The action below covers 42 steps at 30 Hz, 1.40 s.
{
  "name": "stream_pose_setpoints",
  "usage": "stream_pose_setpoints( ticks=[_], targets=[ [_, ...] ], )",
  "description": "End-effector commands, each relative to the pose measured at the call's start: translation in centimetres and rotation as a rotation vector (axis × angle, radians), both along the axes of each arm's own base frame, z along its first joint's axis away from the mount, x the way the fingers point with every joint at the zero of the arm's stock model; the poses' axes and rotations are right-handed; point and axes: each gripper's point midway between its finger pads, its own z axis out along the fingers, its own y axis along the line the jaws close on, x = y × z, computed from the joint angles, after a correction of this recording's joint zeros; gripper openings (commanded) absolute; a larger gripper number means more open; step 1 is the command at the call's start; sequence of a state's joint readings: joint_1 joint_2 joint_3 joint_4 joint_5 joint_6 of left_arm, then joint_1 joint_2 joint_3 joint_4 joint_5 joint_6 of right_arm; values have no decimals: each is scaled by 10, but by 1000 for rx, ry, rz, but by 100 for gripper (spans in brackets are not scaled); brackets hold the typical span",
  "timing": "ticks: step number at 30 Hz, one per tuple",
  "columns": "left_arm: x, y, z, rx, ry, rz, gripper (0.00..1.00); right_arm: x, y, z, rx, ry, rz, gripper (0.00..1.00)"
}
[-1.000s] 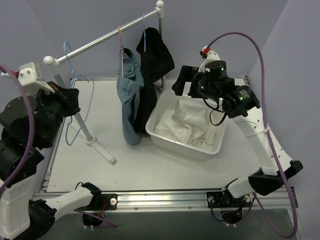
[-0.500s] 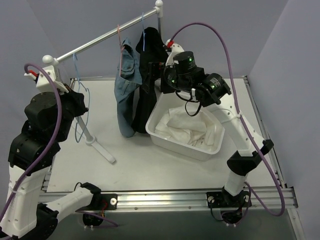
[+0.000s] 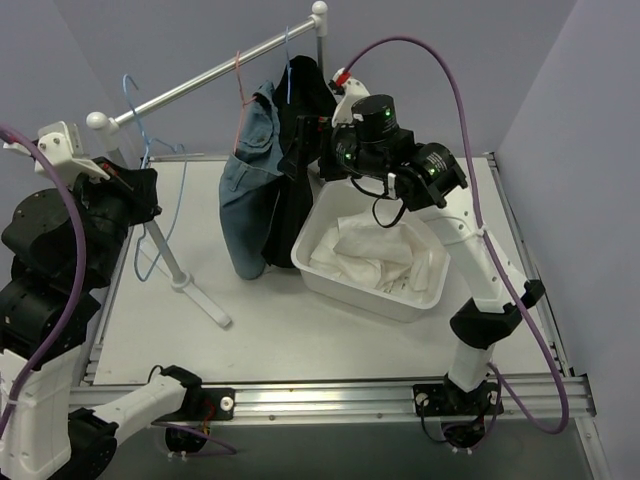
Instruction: Remove the skirt from the hanger
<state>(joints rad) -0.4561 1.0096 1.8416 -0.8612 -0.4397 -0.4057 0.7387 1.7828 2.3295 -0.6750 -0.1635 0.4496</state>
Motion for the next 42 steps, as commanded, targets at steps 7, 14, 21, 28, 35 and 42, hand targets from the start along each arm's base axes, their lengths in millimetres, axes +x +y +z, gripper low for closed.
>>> stream_pose_setpoints(
  ticks=[7,14,21,28,35,42],
  targets=[
    [36,5,-16,-47,42,56,2,13,18,17,58,-35,29,95],
    [34,5,-35,-63,76,27,2,36,37,1,95,-27,53,93],
    [23,7,-47,-59,88,22,17,59,71,20,305,-34,124,85],
    [18,3,-55,-54,106,-11,39,83,95,11,383,-31,127,79],
    [7,3,-62,-40,140,-30,61,97,103,22,413,-129,93,77],
    [-10,-1,-66,-58,154,-72,62,107,118,15,441,-126,84,73]
  ],
)
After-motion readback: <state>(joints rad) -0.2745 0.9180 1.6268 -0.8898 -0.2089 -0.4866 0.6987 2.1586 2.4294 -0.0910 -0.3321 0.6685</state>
